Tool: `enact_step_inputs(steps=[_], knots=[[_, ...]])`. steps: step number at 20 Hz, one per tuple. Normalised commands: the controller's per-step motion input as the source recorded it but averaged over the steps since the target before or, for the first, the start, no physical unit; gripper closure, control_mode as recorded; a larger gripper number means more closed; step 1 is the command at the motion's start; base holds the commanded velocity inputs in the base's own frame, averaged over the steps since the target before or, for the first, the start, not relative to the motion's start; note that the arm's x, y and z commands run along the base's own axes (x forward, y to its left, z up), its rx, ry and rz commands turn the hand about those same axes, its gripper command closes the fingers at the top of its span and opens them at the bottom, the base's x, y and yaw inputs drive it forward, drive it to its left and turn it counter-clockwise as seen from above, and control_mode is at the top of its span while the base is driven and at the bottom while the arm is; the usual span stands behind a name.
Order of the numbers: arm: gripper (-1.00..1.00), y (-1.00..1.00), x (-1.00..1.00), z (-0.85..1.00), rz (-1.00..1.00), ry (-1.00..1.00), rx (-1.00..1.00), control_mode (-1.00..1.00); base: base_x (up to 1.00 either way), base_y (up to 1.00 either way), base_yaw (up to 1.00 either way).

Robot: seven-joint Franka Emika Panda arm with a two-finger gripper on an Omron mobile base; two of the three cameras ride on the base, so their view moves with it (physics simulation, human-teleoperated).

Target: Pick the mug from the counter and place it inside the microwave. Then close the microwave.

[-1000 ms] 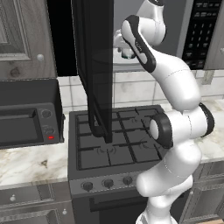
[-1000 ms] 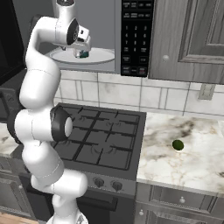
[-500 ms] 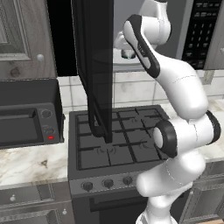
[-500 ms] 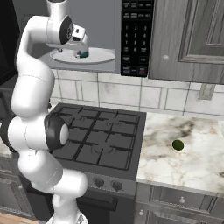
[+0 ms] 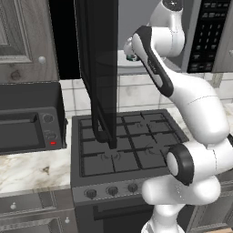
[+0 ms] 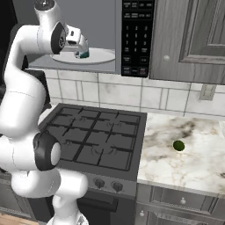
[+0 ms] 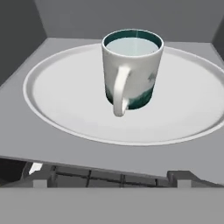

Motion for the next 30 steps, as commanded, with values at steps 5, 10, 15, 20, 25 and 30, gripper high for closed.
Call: enact_step_inputs(steps=[5, 10, 15, 20, 25, 30], knots=[[-1.0, -0.31, -0.32, -0.36, 0.0, -0.22, 0.0, -1.0, 0.0, 0.0, 0.0], [-1.0, -0.2, -0.58, 0.02, -0.01, -0.16, 0.0, -1.0, 0.0, 0.0, 0.0], [-1.0, 0.0, -0.74, 0.23, 0.0, -0.02, 0.0, -1.0, 0.0, 0.0, 0.0], [-1.0, -0.01, -0.75, 0.21, -0.02, 0.0, 0.0, -1.0, 0.0, 0.0, 0.0], [-1.0, -0.05, -0.51, 0.17, -0.02, 0.06, 0.0, -1.0, 0.0, 0.0, 0.0], [-1.0, 0.0, -0.44, 0.13, -0.02, 0.09, 0.0, -1.0, 0.0, 0.0, 0.0]])
